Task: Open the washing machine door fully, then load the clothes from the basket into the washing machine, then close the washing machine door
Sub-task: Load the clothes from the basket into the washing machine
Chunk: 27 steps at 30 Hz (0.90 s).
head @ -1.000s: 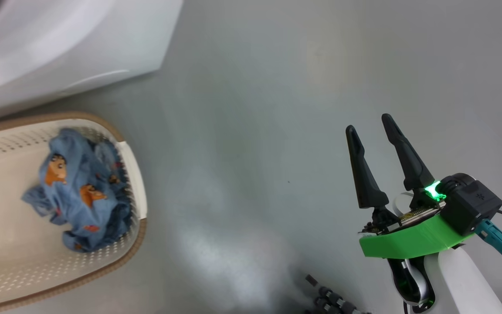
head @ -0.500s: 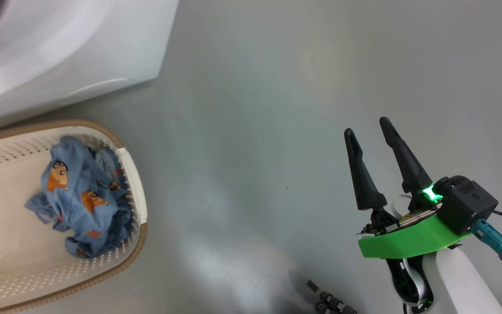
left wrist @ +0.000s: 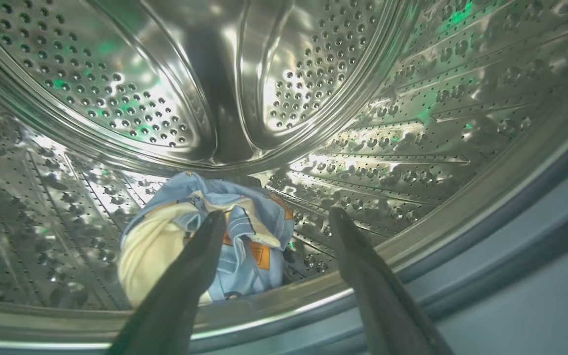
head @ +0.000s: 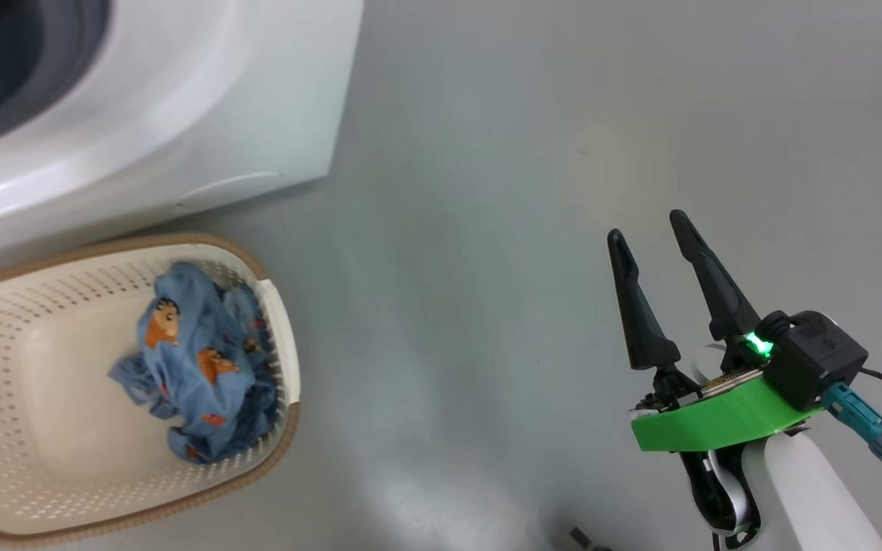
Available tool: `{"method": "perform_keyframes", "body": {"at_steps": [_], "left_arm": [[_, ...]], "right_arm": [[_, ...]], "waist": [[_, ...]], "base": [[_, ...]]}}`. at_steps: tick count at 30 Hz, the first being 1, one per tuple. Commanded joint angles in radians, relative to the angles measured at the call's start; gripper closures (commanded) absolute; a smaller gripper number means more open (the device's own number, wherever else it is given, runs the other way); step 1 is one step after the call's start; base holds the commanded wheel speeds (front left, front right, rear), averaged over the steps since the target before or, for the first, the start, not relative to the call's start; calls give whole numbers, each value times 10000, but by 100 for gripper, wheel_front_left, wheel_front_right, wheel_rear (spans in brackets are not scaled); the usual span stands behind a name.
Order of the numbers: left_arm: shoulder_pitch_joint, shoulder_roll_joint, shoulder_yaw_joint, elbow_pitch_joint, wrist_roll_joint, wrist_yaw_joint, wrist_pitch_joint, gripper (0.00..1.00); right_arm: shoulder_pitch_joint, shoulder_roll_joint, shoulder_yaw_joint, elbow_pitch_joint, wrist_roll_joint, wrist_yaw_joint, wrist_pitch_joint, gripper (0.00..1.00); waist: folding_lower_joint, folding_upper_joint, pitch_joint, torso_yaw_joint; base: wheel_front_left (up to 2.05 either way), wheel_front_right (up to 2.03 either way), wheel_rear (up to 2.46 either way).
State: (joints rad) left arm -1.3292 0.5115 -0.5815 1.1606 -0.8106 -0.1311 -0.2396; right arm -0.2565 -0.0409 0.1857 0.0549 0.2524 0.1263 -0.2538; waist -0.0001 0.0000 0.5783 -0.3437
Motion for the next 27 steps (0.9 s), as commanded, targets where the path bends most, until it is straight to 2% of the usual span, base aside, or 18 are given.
{"method": "perform_keyframes", "body": {"at_steps": [1, 5, 11, 27], "left_arm": [[257, 432, 203, -408, -45, 10, -158, 0], [1206, 511, 350, -1252, -175, 7, -213, 0], [2685, 589, 1123, -2634, 131, 6, -218, 0], [7295, -453, 3631, -5818, 1692, 234, -221, 0]], "right_arm": [[26, -93, 100, -137, -65, 44, -80, 0], [5, -93, 36, 15, -132, 44, -80, 0], [-6, -210, -34, 225, -76, 44, -80, 0], [274, -1181, -68, 933, 690, 44, -80, 0]], "waist": [[1, 0, -453, 342], [1, 0, -902, 579], [1, 0, -1544, 911], [1, 0, -3675, 1980]], "base": [[0, 0, 0], [0, 0, 0], [0, 0, 0], [0, 0, 0]]}}
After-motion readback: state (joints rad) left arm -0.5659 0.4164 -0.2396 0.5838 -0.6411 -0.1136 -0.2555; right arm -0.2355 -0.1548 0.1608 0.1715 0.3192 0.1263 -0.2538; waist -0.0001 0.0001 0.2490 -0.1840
